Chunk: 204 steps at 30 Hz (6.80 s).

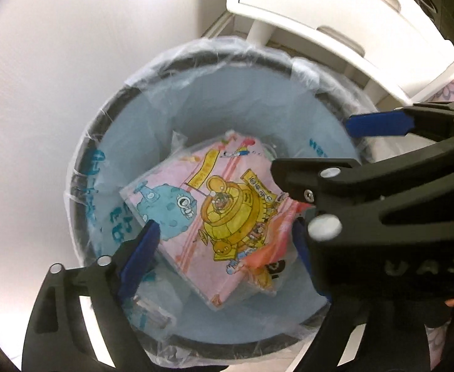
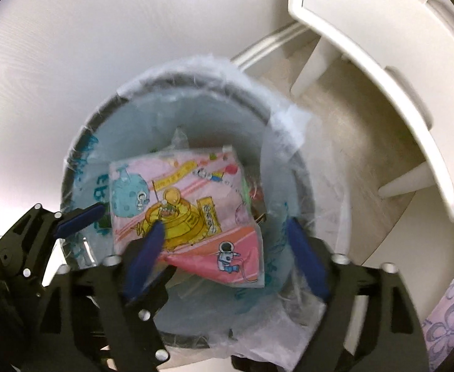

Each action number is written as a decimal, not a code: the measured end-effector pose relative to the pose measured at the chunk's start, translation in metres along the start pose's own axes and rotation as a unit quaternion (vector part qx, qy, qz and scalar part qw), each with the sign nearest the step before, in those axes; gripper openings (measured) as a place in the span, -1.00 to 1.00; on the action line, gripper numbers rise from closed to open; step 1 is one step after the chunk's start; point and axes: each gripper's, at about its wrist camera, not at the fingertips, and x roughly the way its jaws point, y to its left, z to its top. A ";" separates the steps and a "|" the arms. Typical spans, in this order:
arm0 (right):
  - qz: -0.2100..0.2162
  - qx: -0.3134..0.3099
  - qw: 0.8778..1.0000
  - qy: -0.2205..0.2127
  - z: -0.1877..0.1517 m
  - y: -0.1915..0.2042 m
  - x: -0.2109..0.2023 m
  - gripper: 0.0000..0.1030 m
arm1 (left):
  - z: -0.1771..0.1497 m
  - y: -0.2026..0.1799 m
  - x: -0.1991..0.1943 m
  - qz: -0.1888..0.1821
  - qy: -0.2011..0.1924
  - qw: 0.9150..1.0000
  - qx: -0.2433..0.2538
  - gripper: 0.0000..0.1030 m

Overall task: Collect trash
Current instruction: 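Open the right gripper to drop the bag into the wastebasket, then raise the right tool from the wastebasket back toward the nightstand, then move the left tool toward the green-edged flyer on the nightstand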

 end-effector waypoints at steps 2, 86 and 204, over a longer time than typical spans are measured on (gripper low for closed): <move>-0.004 0.002 1.000 -0.004 0.000 0.001 -0.007 0.82 | 0.000 0.000 -0.006 0.003 -0.007 1.000 0.001 0.75; -0.129 0.138 0.914 -0.360 0.015 -0.236 -0.360 0.86 | 0.254 -0.199 -0.236 -0.014 -0.285 0.941 0.183 0.89; -0.019 0.187 0.966 -0.179 0.240 -0.291 -0.252 0.18 | 0.444 -0.093 -0.141 -0.167 -0.031 0.984 0.053 0.24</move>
